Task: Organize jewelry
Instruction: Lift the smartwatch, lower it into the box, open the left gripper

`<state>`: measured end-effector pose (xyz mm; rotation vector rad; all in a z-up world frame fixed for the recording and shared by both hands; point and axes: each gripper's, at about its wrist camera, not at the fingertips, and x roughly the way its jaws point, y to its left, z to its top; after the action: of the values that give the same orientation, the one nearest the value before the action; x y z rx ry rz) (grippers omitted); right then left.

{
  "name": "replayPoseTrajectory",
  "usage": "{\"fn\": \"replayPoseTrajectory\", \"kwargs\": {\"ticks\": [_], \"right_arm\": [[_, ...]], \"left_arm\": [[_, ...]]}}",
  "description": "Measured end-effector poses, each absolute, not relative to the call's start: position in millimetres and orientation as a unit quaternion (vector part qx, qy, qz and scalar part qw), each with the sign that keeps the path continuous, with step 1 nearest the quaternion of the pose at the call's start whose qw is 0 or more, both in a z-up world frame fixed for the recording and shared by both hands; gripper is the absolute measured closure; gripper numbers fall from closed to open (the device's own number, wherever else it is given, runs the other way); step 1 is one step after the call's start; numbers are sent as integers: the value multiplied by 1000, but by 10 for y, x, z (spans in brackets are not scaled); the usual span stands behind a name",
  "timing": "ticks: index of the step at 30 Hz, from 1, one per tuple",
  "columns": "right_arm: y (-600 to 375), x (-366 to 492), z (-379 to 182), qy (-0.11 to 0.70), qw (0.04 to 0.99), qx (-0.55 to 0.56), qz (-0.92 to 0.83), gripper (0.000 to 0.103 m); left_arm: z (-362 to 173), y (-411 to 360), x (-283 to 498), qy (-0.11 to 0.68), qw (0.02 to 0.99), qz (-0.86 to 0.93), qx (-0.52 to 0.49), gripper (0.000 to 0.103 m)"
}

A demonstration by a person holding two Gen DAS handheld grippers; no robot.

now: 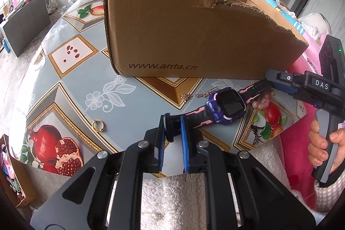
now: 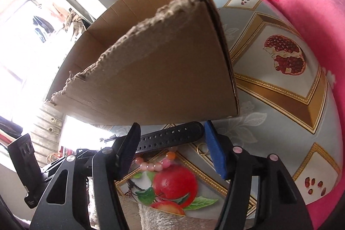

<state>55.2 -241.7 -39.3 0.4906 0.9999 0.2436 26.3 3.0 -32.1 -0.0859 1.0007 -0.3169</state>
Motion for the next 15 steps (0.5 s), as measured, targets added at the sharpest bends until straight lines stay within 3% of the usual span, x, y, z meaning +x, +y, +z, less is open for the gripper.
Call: {"fn": "replayPoseTrajectory", "kwargs": {"ticks": [11,15], "right_arm": [[-2401,432,-240,433,849,264,148,44],[-2359,433,-193,430,852,258,151,55]], "left_arm": [[-314,40,268,477,865,-152,-41,90],[-314,39,266,477,865,-152,-40,90]]}}
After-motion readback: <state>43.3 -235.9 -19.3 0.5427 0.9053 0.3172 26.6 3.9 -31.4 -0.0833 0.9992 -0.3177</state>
